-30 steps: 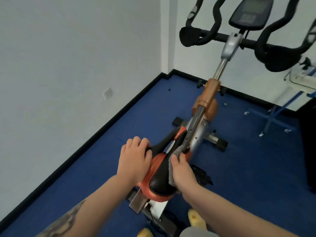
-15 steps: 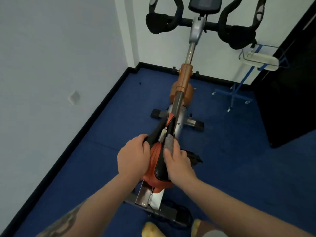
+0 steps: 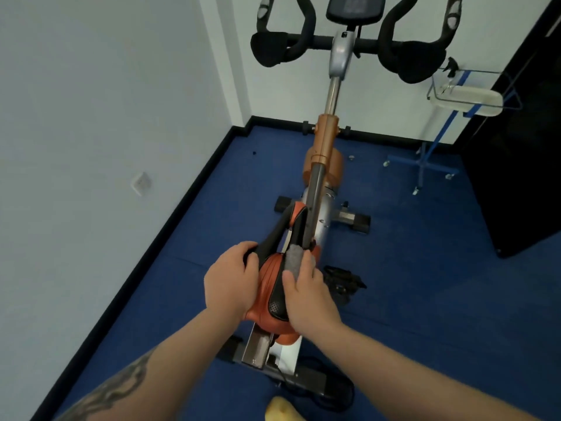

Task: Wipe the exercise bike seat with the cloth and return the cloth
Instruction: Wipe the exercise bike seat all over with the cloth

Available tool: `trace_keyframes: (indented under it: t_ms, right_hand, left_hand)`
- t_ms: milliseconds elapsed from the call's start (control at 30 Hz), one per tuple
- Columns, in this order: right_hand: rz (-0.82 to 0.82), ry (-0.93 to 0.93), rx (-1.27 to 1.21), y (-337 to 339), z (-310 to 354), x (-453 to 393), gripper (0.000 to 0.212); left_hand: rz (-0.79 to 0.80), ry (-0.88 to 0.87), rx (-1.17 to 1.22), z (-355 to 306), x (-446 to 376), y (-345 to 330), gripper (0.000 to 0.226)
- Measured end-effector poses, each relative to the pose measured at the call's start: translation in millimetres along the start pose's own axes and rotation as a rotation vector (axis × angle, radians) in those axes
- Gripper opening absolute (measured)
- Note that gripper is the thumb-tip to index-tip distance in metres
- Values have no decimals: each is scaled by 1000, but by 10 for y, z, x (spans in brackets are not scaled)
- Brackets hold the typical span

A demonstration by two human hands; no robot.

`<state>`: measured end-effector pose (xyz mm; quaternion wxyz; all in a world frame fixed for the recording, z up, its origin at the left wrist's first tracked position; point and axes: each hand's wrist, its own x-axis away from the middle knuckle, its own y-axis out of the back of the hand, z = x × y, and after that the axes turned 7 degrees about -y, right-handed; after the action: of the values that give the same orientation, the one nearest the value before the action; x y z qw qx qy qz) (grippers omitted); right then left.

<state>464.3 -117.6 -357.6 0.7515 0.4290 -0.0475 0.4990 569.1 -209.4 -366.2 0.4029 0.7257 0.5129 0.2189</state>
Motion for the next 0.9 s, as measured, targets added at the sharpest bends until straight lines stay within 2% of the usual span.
trace_keyframes:
  t_ms: [167,367,533,633,767,900]
  right_hand:
    - [-24,-109,-26,97,280,-454,67]
    - [-44,50,-73,9,-136,85,65]
    - [1,-95,-9,90,185,-298,62]
    - [-40,-105,-28,105,229,-335,64]
    - [-133,55,-32,-72,-85,210,65]
    - [-232,-13,7,-221,-60,331,65]
  left_hand:
    - [25,2,17,15,-16,18,27]
    - [-3,-11,38,33,-11,4,28]
    - [13,-27,34,23,-15,10,28]
    - [24,-37,34,21,-21,15,28]
    - [39,-72,43,46,-31,6,30]
    - [93,-81,50,34,-51,43,30]
